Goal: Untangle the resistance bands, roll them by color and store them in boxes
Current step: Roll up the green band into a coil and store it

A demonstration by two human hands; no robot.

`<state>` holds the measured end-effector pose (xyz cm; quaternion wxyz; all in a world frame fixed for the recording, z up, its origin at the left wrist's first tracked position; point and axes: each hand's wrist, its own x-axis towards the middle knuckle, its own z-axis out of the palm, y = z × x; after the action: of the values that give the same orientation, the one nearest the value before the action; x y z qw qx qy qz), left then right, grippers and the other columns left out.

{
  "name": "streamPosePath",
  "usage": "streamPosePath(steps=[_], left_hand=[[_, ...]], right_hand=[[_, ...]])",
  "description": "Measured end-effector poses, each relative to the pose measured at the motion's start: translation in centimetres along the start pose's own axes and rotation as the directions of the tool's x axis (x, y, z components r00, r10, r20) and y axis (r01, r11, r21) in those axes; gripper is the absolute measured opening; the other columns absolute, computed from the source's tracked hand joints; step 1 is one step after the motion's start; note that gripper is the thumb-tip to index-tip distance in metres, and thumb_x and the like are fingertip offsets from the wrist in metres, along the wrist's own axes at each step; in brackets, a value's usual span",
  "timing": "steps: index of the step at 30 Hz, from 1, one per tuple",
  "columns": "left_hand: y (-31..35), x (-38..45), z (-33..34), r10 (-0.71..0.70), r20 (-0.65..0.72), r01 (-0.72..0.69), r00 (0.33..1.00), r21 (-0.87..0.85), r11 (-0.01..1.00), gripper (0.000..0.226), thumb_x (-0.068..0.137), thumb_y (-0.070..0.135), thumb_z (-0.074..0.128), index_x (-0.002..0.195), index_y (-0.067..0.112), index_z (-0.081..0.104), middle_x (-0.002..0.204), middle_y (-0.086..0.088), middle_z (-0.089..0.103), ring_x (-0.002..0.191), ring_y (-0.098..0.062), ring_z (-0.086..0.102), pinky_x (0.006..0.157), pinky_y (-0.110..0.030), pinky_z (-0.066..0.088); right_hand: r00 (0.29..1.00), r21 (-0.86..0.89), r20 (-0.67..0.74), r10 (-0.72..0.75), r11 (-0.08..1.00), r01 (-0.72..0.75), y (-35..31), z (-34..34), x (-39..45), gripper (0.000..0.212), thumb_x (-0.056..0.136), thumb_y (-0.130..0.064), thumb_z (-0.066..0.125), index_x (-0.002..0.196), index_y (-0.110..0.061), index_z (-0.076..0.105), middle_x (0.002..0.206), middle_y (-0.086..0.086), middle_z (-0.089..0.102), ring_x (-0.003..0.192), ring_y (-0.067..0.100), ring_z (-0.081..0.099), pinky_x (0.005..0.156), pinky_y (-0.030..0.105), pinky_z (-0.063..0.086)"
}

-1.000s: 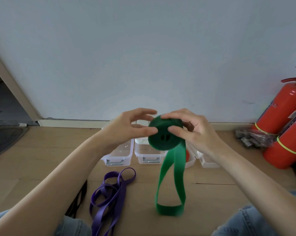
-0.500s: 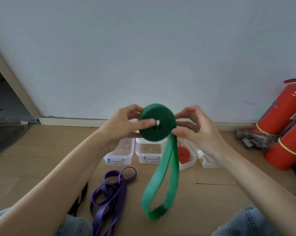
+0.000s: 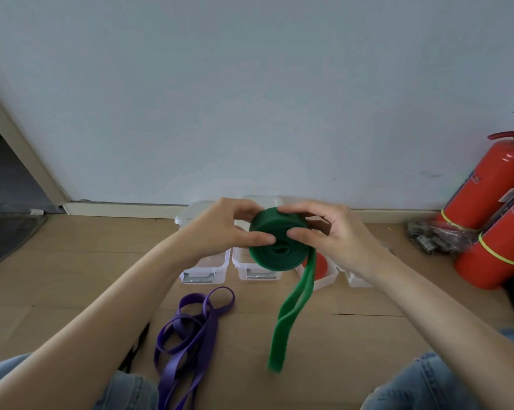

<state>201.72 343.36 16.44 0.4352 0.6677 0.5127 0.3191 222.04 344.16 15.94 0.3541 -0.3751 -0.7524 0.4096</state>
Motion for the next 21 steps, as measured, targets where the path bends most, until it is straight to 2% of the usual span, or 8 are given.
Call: streamPosePath(steps=[3, 5, 8, 12, 15, 17, 19, 21], left_hand=[[0.3, -0.1, -0.4, 0.008, -0.086, -0.021, 0.996, -0.146, 0.989, 0.023, 0.067, 0.02, 0.079, 0.089, 0.023, 0.071, 0.089, 0.008, 0.073, 0.08, -0.004, 0.069, 0.068, -0.016, 0.053], [0.7, -0.1, -1.2, -0.028, -0.154, -0.023, 0.988, -0.321, 0.947, 0.032, 0.062, 0.026, 0.077, 0.092, 0.018, 0.069, 0.088, 0.005, 0.074, 0.082, -0.011, 0.071, 0.065, -0.017, 0.054], [0.9, -0.1, -1.5, -0.075, -0.202, -0.037, 0.976, -0.5, 0.865, 0.037, 0.064, 0.028, 0.07, 0.097, 0.013, 0.067, 0.089, 0.0, 0.075, 0.081, -0.015, 0.071, 0.065, -0.02, 0.055], [0.5, -0.1, -0.5, -0.135, -0.185, -0.001, 0.973, -0.593, 0.805, 0.044, 0.07, 0.028, 0.067, 0.108, 0.006, 0.065, 0.099, -0.007, 0.073, 0.089, -0.022, 0.07, 0.073, -0.026, 0.057], [0.3, 0.0, -0.2, -0.121, -0.193, -0.019, 0.974, -0.596, 0.803, 0.046, 0.068, 0.029, 0.067, 0.108, 0.007, 0.065, 0.1, -0.007, 0.073, 0.09, -0.022, 0.07, 0.073, -0.025, 0.057], [0.2, 0.1, -0.2, -0.107, -0.171, -0.01, 0.979, -0.572, 0.82, 0.043, 0.071, 0.024, 0.068, 0.11, 0.007, 0.063, 0.1, -0.004, 0.073, 0.092, -0.019, 0.069, 0.075, -0.025, 0.057], [0.0, 0.2, -0.6, -0.059, -0.149, -0.006, 0.987, -0.401, 0.916, 0.037, 0.075, 0.02, 0.07, 0.111, 0.012, 0.063, 0.106, 0.002, 0.071, 0.098, -0.013, 0.067, 0.081, -0.026, 0.055], [-0.1, 0.0, -1.1, -0.005, -0.09, -0.009, 0.996, -0.159, 0.987, 0.047, 0.07, 0.026, 0.075, 0.115, 0.024, 0.06, 0.115, 0.012, 0.065, 0.105, -0.006, 0.063, 0.088, -0.026, 0.051]], right_hand=[[0.998, 0.144, -0.059, 0.034, 0.989, -0.025, 0.2, -0.1, 0.1, 0.038, 0.075, -0.019, 0.073, 0.109, -0.026, 0.058, 0.108, -0.005, 0.065, 0.099, 0.009, 0.063, 0.085, 0.024, 0.052], [0.988, 0.258, -0.113, 0.102, 0.964, -0.07, 0.3, -0.3, 0.2, 0.04, 0.07, -0.022, 0.073, 0.105, -0.023, 0.054, 0.105, -0.003, 0.065, 0.094, 0.014, 0.065, 0.08, 0.027, 0.055], [0.983, 0.379, -0.143, 0.117, 0.924, -0.056, 0.5, -0.2, 0.4, 0.031, 0.073, -0.02, 0.07, 0.1, -0.021, 0.054, 0.098, 0.0, 0.068, 0.09, 0.017, 0.066, 0.08, 0.032, 0.056], [0.982, 0.461, -0.139, 0.127, 0.886, -0.05, 0.4, 0.0, 0.3, 0.034, 0.072, -0.024, 0.07, 0.102, -0.015, 0.057, 0.102, 0.005, 0.066, 0.093, 0.022, 0.065, 0.083, 0.036, 0.055], [0.981, 0.459, -0.132, 0.139, 0.886, -0.064, 0.4, 0.2, 0.2, 0.039, 0.066, -0.027, 0.074, 0.1, -0.019, 0.056, 0.095, -0.003, 0.068, 0.085, 0.02, 0.068, 0.078, 0.034, 0.056], [0.977, 0.403, -0.177, 0.115, 0.915, -0.035, 0.4, 0.0, 0.2, 0.029, 0.075, -0.014, 0.073, 0.098, -0.019, 0.056, 0.091, -0.005, 0.069, 0.083, 0.02, 0.069, 0.076, 0.032, 0.057], [0.976, 0.339, -0.206, 0.077, 0.941, -0.003, 0.3, -0.5, 0.4, 0.027, 0.078, -0.002, 0.07, 0.095, -0.02, 0.059, 0.091, -0.002, 0.069, 0.085, 0.017, 0.068, 0.078, 0.029, 0.056], [0.986, 0.2, -0.164, 0.01, 0.98, 0.023, -0.1, -1.0, 0.4, 0.03, 0.078, 0.0, 0.07, 0.093, -0.025, 0.062, 0.094, -0.004, 0.069, 0.089, 0.012, 0.067, 0.08, 0.025, 0.054]])
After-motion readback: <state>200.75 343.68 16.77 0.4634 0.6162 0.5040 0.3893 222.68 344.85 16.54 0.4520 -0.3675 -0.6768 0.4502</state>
